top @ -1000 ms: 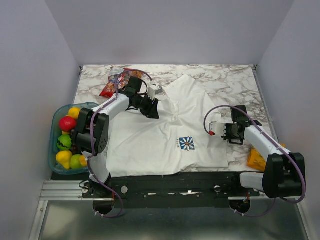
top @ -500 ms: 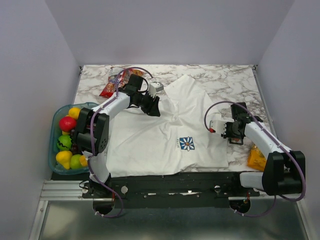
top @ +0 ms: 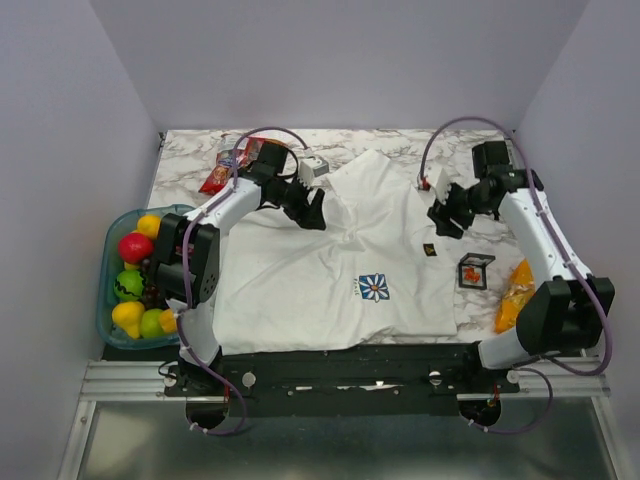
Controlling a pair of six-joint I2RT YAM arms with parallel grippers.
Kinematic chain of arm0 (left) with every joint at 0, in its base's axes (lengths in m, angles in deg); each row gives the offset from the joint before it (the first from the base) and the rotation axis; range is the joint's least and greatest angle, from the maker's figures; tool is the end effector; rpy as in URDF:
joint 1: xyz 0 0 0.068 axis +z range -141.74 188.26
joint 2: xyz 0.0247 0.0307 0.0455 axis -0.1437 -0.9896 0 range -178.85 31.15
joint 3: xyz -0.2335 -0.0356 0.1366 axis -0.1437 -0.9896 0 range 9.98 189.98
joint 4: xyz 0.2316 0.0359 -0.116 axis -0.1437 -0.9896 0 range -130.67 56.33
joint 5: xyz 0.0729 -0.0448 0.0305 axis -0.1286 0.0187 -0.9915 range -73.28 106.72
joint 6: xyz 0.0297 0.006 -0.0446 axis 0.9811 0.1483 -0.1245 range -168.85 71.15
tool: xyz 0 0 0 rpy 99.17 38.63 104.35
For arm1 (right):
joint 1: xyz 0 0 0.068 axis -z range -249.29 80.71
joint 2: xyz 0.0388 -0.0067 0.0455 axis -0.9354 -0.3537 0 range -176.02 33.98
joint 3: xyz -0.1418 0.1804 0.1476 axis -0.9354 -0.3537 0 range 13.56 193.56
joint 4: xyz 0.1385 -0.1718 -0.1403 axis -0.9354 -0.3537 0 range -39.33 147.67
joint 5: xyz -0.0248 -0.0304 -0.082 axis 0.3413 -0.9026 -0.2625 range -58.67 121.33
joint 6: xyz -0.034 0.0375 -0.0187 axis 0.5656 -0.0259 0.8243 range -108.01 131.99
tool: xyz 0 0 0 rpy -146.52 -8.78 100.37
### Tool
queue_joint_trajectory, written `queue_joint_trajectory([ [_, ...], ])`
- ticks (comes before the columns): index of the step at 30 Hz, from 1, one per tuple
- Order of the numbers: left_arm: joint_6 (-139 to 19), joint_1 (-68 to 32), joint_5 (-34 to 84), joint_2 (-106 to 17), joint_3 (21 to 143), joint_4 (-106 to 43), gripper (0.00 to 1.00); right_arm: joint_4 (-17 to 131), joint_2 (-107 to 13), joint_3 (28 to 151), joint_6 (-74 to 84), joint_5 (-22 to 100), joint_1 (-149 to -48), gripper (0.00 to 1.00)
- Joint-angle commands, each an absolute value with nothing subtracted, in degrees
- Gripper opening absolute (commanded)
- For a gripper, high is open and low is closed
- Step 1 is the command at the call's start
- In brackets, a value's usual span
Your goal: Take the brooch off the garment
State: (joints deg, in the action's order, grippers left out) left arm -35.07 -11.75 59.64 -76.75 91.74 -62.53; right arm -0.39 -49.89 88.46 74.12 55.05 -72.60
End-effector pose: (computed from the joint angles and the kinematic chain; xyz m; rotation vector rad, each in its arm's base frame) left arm 0.3722 -0.1613 0.2287 0.9837 2.2135 -0.9847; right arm 0.2835 0.0307 0.2989 -1.4911 2.1163 0.2154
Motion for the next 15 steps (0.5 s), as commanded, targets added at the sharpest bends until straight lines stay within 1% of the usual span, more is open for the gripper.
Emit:
queue_joint_trajectory([
  [1,-32.8,-11.9,57.9,-76.5,97.8,-66.4,0.99,1.6,-55.4,100.6,55.8,67.4,-72.5,0.78],
  [2,-32.4,-11.8,57.7,-76.6,98.9,-68.1,0.99,2.8,-56.0,102.1,54.0,67.8,-72.5,0.98],
  [5,-30.8,-11.4,57.1,-77.2,104.2,-72.3,0.99,8.3,-58.5,107.7,45.8,66.6,-72.5,1.00],
  [6,-30.8,-11.3,56.5,-77.8,105.6,-73.2,0.99,9.8,-59.2,108.8,40.7,64.3,-72.5,1.00],
  [9,-33.5,-10.3,52.7,-79.9,112.5,-77.4,0.99,14.9,-62.2,113.5,33.5,61.0,-72.5,1.00],
  [10,-34.9,-9.8,51.6,-80.9,117.1,-78.7,0.99,17.6,-63.3,114.8,29.3,60.0,-72.5,1.00],
  [12,-42.4,-6.8,51.3,-84.7,122.4,-82.7,0.99,22.7,-63.9,116.6,23.1,56.0,-72.5,1.00],
  [13,-45.7,-5.6,52.1,-86.1,127.4,-83.8,0.99,27.1,-64.0,116.8,17.7,51.7,-72.5,1.00],
  [15,-50.8,-2.5,52.6,-85.9,127.9,-81.7,0.99,28.5,-65.9,120.2,12.3,46.3,-72.6,1.00],
])
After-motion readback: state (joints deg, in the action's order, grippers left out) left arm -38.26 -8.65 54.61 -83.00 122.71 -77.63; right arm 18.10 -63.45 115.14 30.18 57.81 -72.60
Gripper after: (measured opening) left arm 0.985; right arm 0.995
